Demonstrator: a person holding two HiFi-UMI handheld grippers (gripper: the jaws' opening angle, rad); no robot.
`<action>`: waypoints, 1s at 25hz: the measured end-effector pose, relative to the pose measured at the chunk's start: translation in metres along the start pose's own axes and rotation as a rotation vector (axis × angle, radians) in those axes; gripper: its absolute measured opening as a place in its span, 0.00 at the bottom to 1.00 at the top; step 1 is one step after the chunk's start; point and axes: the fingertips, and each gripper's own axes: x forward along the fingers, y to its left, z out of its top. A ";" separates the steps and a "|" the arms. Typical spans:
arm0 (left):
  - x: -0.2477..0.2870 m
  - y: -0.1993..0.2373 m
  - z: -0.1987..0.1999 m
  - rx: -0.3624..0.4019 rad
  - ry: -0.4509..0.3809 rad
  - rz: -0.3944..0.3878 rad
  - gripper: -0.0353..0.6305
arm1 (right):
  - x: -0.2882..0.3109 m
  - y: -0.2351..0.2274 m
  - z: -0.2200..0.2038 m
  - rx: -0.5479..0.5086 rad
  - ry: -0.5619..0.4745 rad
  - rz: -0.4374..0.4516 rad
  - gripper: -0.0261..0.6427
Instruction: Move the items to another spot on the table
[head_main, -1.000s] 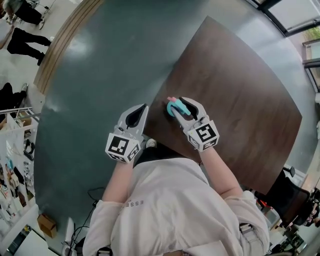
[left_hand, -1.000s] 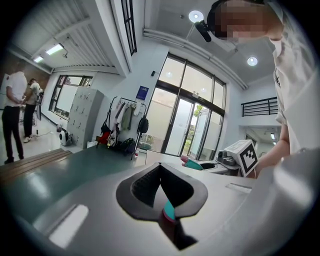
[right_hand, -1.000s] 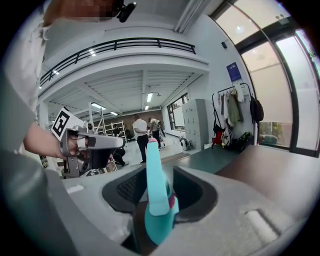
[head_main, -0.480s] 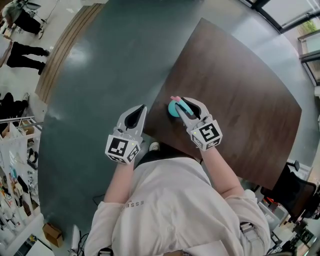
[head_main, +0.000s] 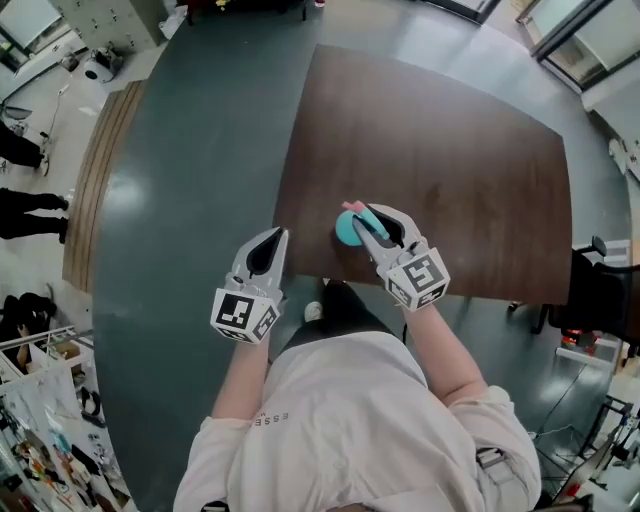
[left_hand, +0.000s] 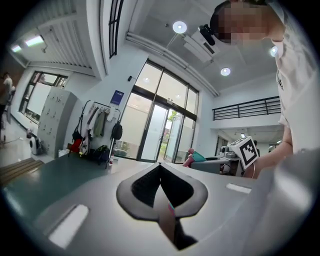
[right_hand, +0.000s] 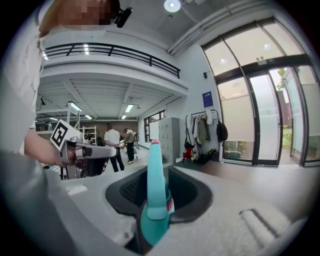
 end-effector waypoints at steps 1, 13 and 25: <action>0.000 -0.006 -0.001 0.001 0.004 -0.022 0.08 | -0.011 0.001 0.000 0.007 -0.005 -0.025 0.17; 0.040 -0.130 -0.025 0.047 0.062 -0.310 0.08 | -0.179 -0.035 -0.046 0.095 -0.026 -0.426 0.17; 0.079 -0.328 -0.066 0.095 0.115 -0.583 0.08 | -0.388 -0.061 -0.088 0.139 -0.054 -0.691 0.17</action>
